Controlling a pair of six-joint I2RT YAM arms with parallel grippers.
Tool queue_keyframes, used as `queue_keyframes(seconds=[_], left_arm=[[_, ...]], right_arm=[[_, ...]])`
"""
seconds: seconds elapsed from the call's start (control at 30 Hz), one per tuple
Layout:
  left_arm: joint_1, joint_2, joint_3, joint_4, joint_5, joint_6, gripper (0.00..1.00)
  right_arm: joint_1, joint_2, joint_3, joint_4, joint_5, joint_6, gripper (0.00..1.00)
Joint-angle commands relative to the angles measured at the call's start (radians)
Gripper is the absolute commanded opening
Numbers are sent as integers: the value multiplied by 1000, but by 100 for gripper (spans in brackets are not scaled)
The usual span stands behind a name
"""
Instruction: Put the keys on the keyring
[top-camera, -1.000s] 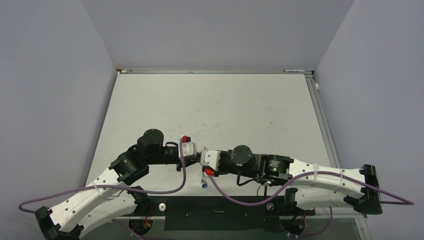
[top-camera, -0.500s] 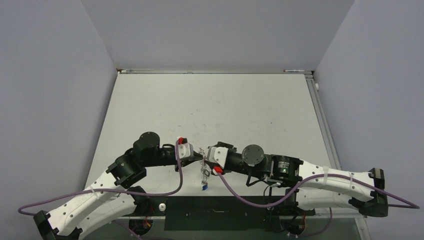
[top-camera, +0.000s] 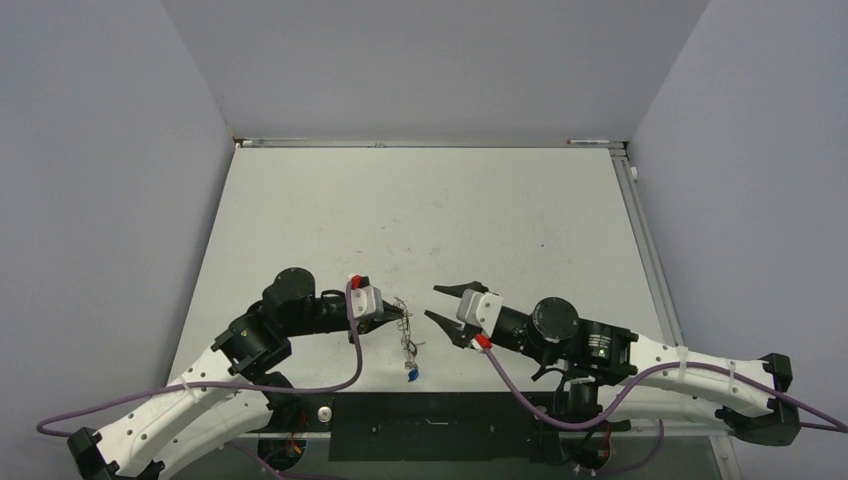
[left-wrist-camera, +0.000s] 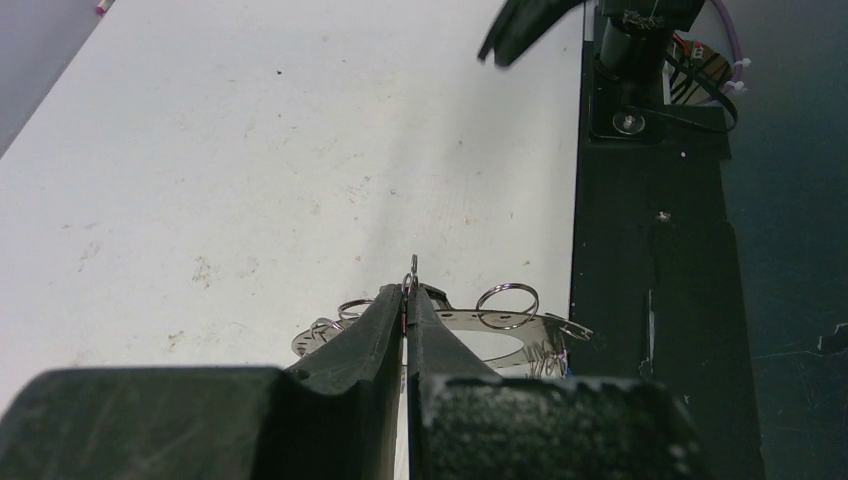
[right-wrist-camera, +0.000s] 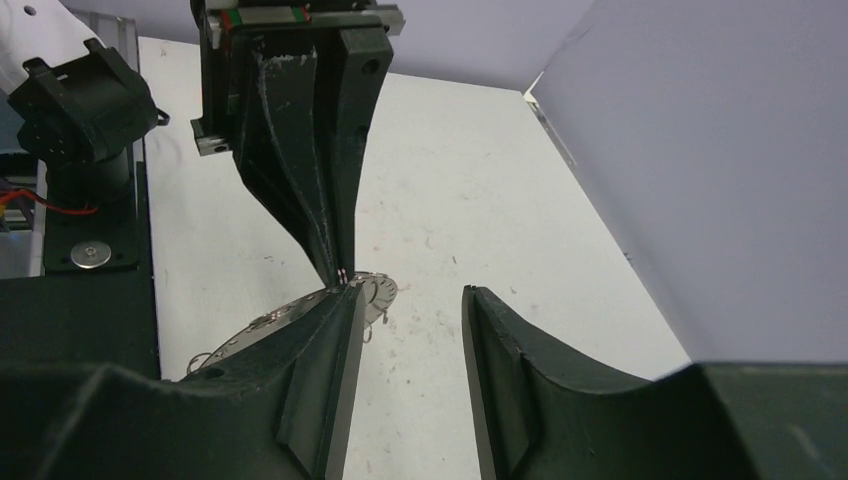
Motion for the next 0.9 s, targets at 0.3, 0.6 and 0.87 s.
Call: queue_keyframes(seconds=[0.3, 0.6, 0.87], left_arm=[[39, -44, -11, 155, 72, -56, 0], [39, -60, -16, 157, 86, -61, 0], [39, -54, -17, 162, 87, -68, 0]], right_arm=[[-69, 98, -14, 60, -151, 27, 32], [-155, 196, 56, 40, -285, 24, 25], [-157, 199, 79, 19, -314, 14, 25]])
